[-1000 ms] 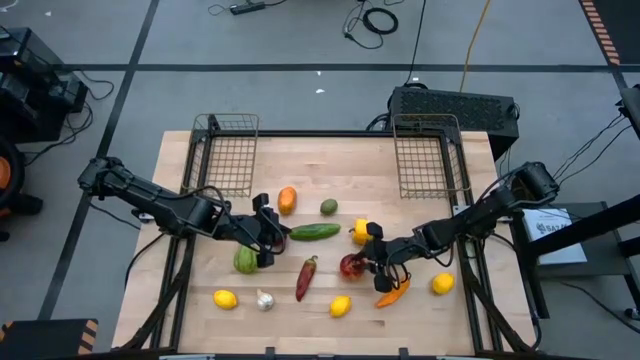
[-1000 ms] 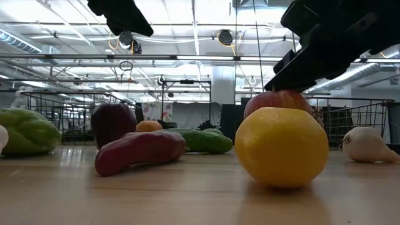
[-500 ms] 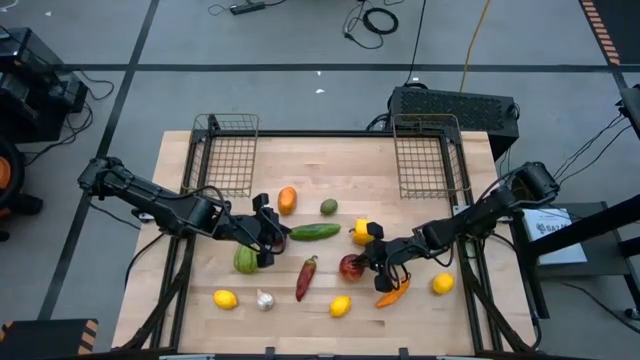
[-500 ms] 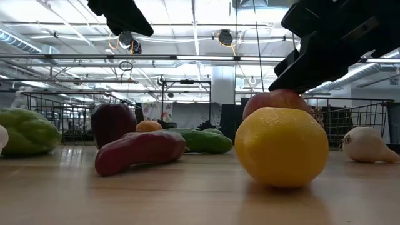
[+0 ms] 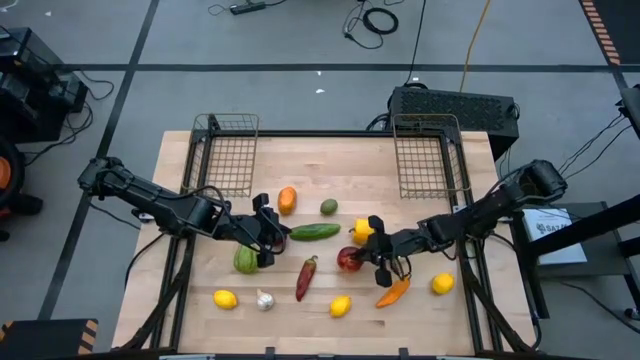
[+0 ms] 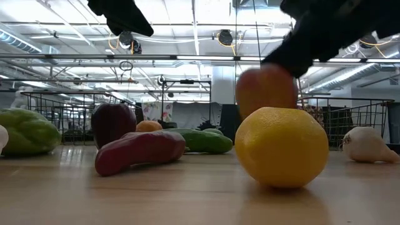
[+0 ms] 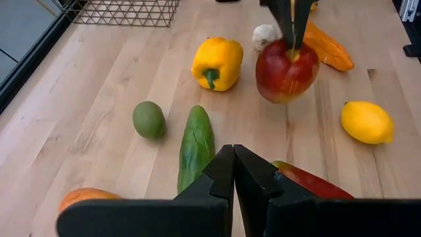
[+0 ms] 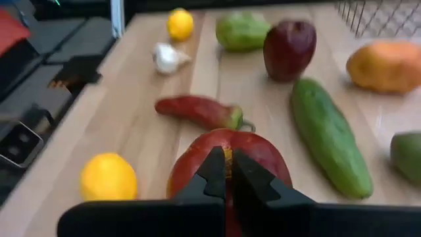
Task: Sort produce into baskets
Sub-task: Put the right red apple into the right wire basket
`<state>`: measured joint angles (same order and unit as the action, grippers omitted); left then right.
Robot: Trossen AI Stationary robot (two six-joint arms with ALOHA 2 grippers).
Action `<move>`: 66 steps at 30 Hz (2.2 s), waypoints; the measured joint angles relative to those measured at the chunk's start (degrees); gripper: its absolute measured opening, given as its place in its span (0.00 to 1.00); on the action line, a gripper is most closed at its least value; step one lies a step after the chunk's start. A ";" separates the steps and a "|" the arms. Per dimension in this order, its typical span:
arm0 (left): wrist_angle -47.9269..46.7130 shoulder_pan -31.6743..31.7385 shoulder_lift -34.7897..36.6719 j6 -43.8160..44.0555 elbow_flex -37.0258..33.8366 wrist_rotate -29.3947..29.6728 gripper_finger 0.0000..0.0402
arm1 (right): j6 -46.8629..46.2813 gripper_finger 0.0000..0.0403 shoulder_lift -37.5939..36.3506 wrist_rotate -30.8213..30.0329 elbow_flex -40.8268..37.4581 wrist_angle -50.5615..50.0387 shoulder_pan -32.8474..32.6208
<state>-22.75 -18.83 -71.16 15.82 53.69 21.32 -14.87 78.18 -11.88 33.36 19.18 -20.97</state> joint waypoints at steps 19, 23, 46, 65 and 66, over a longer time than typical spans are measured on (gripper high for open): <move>3.15 -2.06 0.02 3.43 0.00 0.63 0.04 | 5.49 0.00 -19.15 -17.16 -0.02 4.65 4.73; 2.84 -2.83 0.02 3.43 0.00 0.68 0.04 | 8.62 0.00 -21.88 -19.49 -0.02 4.62 6.84; 2.36 -2.85 0.02 4.07 0.00 1.33 0.04 | 14.81 0.00 -23.05 -40.40 -0.02 -1.98 33.50; 5.95 3.29 0.02 -6.26 0.02 1.53 0.04 | -4.96 0.00 -11.62 -40.26 -0.02 -15.98 50.58; 5.95 3.64 0.02 -6.51 0.02 1.52 0.04 | -5.75 0.00 -10.57 -40.24 -0.02 -16.02 51.46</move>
<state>-16.80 -15.19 -71.13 9.30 53.71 22.85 -20.62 67.62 -52.12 33.34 3.16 30.49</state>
